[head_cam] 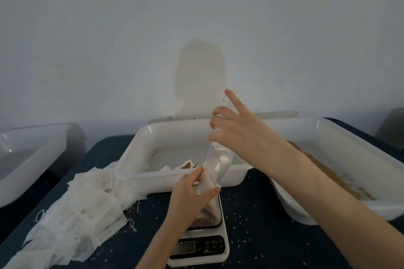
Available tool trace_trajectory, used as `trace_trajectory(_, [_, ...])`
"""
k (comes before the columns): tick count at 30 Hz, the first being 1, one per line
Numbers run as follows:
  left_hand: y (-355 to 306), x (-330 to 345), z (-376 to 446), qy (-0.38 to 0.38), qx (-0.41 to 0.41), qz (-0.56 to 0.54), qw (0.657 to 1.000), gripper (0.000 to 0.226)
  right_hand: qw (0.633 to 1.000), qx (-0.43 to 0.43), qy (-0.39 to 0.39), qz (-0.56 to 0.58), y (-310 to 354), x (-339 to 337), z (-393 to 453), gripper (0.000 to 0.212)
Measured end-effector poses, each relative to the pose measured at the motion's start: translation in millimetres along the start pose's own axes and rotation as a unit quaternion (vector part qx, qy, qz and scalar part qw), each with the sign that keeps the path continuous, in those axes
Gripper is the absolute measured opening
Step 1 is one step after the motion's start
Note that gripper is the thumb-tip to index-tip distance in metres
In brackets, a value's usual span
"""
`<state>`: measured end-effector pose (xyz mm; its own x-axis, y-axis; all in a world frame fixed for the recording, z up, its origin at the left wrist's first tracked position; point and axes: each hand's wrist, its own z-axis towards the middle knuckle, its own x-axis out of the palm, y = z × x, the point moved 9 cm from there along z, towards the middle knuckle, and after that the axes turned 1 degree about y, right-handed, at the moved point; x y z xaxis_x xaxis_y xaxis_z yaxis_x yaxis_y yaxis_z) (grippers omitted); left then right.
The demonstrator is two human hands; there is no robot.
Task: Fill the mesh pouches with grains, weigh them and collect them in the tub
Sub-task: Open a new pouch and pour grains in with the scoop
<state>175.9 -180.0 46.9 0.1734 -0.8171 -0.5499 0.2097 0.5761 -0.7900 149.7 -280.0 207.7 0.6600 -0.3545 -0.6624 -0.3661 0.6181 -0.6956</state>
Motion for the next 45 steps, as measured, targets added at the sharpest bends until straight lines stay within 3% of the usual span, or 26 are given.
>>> trace_trajectory(8, [0.7,-7.7,3.3,0.013,0.002,0.022,1.0,0.071,0.995,0.067,0.012,0.069,-18.8,32.5,-20.8,0.053])
trace_trajectory(15, [-3.0,-24.2,13.5,-0.041,0.016,-0.005,0.999,0.017,0.963,0.17,0.072,0.196,-49.6,116.4,-78.5,0.045])
trace_trajectory(20, [-8.1,-16.6,11.0,-0.026,0.041,-0.047,0.998,0.033,0.919,0.319,0.126,0.196,-82.4,171.3,-128.6,0.035])
trace_trajectory(24, [1.1,-5.2,8.7,0.012,0.058,0.038,0.998,0.035,0.877,0.394,0.182,0.206,-86.3,200.0,-154.0,0.027])
trace_trajectory(28, [33.4,14.8,15.0,0.124,-0.006,0.201,0.972,0.026,0.843,0.373,0.292,0.254,-63.1,233.3,-158.4,0.028])
trace_trajectory(31, [41.7,12.0,9.6,0.117,0.026,0.23,0.966,0.025,0.824,0.357,0.329,0.293,-50.3,242.6,-154.7,0.037])
trace_trajectory(34, [42.0,7.0,5.8,0.128,0.047,0.169,0.976,0.013,0.827,0.373,0.318,0.275,-52.5,239.1,-153.9,0.04])
trace_trajectory(38, [45.2,-15.8,2.0,0.092,0.057,0.043,0.993,0.016,0.854,0.379,0.276,0.226,-53.6,216.9,-141.8,0.034])
trace_trajectory(42, [57.2,-39.3,0.8,0.026,0.035,-0.08,0.996,0.017,0.864,0.398,0.15,0.271,-43.7,180.4,-115.4,0.025])
trace_trajectory(45, [78.6,-53.9,-0.3,-0.051,-0.005,-0.109,0.993,0.015,0.869,0.394,0.046,0.294,-27.7,147.0,-93.6,0.021])
